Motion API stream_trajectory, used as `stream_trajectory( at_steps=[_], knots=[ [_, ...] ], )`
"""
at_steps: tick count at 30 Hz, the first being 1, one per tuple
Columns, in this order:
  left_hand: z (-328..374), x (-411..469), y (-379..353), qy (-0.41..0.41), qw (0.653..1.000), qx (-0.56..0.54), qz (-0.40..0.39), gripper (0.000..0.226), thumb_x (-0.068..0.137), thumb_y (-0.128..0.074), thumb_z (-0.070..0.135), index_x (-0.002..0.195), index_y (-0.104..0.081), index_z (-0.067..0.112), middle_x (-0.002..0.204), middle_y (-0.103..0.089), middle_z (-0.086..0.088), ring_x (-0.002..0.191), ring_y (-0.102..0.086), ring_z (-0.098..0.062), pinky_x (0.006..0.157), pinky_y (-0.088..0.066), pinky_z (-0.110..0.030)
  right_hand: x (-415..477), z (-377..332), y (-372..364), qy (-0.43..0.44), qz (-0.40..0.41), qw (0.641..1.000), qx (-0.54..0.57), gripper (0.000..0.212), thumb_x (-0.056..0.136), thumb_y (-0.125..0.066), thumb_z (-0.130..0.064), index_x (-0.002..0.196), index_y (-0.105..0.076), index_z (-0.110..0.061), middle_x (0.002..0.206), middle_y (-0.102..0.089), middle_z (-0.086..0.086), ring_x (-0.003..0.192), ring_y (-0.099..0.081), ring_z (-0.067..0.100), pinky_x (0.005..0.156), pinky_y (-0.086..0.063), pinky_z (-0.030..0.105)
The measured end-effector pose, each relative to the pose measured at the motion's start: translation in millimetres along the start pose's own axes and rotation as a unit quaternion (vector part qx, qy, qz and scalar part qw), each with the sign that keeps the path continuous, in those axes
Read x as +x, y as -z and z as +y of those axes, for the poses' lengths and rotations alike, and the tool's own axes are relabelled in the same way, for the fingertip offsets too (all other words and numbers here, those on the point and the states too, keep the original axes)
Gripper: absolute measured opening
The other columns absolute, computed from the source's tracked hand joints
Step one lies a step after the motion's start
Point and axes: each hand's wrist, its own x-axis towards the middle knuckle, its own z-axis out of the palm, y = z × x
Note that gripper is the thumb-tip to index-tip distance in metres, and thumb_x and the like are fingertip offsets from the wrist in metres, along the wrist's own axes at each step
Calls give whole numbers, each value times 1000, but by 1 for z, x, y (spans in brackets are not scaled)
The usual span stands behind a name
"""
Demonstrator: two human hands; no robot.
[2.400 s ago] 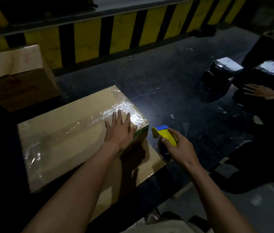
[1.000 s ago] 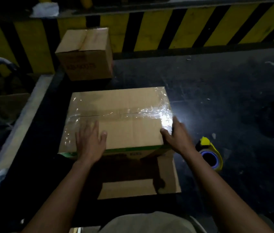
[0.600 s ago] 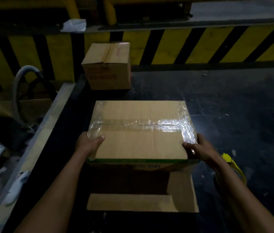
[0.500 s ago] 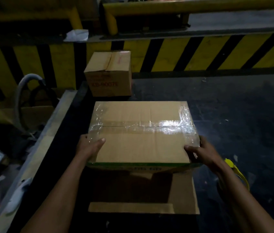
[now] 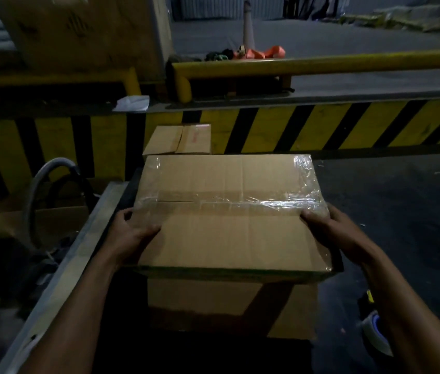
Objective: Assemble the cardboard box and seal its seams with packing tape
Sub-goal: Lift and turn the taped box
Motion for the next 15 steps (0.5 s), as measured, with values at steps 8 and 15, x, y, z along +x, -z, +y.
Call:
stream_trajectory(
  at_steps=[8,15],
  knots=[
    [10,18,28,7,997,-71,-17,104,50,-92,62,133,-50,16,126,-65,-12,103,-69,-30,89,-56,-57,11,-11,6,4,64,991,121,53,84,-75,-25,125,-43,-15,116,-60,14,94,-65,27,68,-53,39],
    [49,6,34,-56,993,-54,-92,52,81,-78,12,127,-55,21,119,-66,-4,105,-65,-23,89,-54,-44,11,-43,20,44,-58,992,107,21,90,-65,-25,110,-58,-24,72,-65,-11,61,-62,6,50,-48,20]
  ],
)
